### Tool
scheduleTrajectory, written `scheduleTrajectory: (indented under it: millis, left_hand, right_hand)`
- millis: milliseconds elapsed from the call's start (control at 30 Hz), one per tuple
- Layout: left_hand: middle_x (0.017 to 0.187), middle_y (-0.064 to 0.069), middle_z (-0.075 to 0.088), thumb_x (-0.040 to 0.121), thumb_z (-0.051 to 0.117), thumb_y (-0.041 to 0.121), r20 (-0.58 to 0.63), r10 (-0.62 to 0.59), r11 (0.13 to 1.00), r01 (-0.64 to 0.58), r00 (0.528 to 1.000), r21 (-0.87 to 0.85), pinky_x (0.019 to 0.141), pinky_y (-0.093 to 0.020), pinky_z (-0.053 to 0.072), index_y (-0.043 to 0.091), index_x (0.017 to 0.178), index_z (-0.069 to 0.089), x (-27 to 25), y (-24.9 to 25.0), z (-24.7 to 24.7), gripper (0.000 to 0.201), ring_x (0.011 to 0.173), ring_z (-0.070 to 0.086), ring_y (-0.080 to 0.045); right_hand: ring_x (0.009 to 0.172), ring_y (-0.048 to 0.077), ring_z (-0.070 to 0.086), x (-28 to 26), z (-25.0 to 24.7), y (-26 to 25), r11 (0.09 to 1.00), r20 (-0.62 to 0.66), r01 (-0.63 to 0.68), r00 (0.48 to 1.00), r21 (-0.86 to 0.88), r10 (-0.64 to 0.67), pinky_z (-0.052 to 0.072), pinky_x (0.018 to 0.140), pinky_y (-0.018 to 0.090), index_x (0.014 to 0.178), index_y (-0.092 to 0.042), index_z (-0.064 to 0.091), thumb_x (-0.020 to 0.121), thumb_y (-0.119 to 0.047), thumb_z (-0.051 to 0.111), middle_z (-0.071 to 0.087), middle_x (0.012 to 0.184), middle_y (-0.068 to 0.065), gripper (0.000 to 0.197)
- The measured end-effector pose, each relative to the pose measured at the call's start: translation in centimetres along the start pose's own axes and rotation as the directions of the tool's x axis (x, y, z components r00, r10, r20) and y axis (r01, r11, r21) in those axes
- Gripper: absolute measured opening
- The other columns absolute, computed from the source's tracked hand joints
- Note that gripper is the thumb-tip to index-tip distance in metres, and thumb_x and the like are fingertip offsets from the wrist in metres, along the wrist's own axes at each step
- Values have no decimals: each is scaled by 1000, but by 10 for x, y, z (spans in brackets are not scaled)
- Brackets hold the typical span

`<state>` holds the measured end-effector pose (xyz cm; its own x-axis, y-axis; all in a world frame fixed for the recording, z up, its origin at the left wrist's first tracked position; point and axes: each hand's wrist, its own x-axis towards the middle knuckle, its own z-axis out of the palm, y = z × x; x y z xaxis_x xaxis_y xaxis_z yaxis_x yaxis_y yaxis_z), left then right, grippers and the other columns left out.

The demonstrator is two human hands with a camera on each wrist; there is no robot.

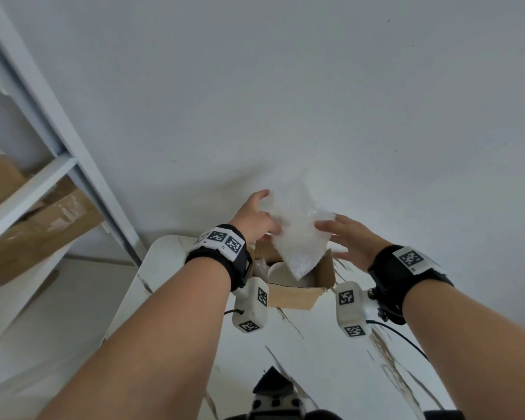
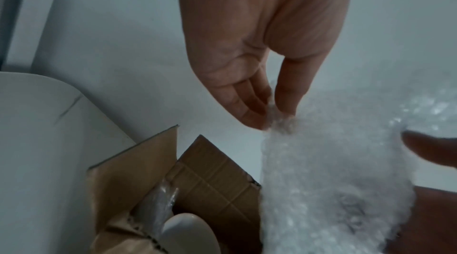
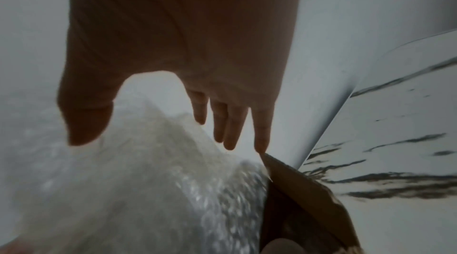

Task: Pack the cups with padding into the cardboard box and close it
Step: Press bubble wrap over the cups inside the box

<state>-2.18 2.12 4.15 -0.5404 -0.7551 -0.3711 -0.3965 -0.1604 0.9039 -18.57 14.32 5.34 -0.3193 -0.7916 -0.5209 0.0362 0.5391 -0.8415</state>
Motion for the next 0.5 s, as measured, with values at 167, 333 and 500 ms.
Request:
scheduleTrajectory:
  millis: [167,333,500]
  left_hand:
    - [109,-7,67,80,65,-8,-31,51,998,-50,998,22,91,-33,52,28,144,37,7,7,-1,79,100,63,-22]
    - [113,-13,66,79,71,-1,-93,108,993,-112,990,-29,80,-30,54,20,134,49,8,13,1,62,97,64,-23]
    - [90,-12,70,87,68,15,-200,66,986,-95,978,-138,77,-36,60,8,102,59,6,3,-6,19,68,66,-21]
  right_hand:
    - [106,9,57,-3,5,-11,999,90,35,995,-22,-33,45,82,28,121,-22,57,89,-47,56,63,114,-7,41]
    - [88,22,70,13,11,-17,967,-141,162,971,-197,-191,54,91,40,105,-8,68,75,-29,77,73,95,6,38]
    - [83,20,63,24,9,-11,986,-174,142,977,92,-124,51,70,29,111,-5,65,91,-17,61,68,97,6,24]
